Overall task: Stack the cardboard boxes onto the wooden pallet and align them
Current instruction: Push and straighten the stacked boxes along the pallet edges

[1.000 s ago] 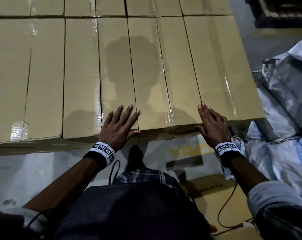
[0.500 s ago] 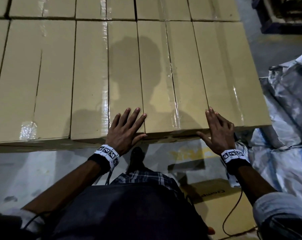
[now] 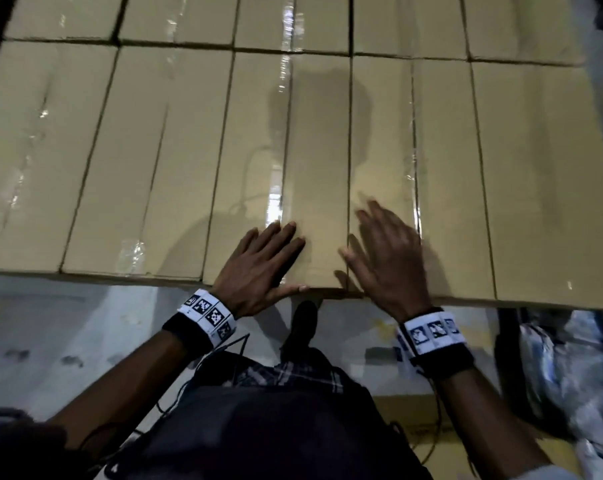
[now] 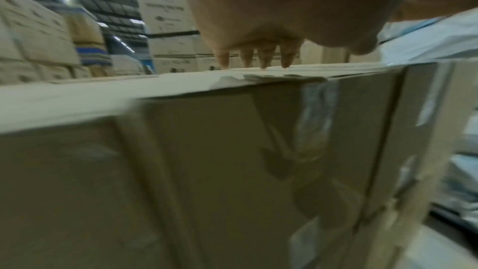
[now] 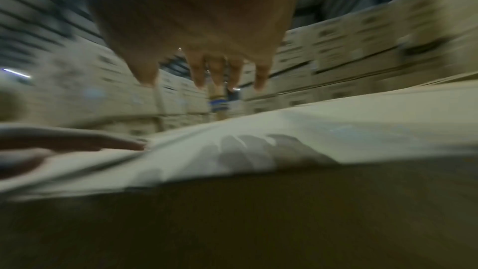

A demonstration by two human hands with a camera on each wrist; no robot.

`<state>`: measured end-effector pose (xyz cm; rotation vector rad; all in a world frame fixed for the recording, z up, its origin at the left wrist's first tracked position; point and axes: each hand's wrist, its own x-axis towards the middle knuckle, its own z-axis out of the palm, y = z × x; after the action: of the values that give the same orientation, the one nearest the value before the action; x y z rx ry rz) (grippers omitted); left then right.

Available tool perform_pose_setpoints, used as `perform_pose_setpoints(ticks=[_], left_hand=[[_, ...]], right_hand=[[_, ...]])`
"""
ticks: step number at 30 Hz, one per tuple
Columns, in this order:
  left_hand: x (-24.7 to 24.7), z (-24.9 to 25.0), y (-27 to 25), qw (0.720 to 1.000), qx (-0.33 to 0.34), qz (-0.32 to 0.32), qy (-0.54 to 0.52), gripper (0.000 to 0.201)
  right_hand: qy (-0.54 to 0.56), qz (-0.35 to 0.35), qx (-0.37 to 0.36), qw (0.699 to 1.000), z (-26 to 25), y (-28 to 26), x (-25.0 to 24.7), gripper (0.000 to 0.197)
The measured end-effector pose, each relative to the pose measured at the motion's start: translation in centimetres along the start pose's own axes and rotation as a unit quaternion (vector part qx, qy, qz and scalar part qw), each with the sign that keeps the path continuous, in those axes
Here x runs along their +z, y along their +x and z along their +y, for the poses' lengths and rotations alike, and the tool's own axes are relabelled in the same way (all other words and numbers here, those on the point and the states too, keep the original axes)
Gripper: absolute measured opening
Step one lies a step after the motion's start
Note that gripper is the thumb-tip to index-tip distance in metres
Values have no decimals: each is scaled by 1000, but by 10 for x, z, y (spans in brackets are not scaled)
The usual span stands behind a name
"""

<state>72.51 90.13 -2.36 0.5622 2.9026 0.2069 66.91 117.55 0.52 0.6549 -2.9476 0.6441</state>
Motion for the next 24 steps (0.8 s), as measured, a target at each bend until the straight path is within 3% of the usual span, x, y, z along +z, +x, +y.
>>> perform_pose_setpoints(ticks=[6, 11, 19, 24], left_hand=[[1, -77, -84, 995, -99, 21, 5, 95], [9, -141, -153, 983, -181, 11, 5, 80], [30, -167, -168, 989, -139, 50, 5, 72], [27, -196, -178, 999, -44, 12, -11, 83]], right_hand=[[-34, -173, -106, 979, -118, 25, 82, 82], [-35, -197, -125, 972, -191, 21, 126, 84], [-165, -130, -126, 970, -210, 15, 158, 64], [-214, -117, -116, 963, -219, 18, 159, 61]])
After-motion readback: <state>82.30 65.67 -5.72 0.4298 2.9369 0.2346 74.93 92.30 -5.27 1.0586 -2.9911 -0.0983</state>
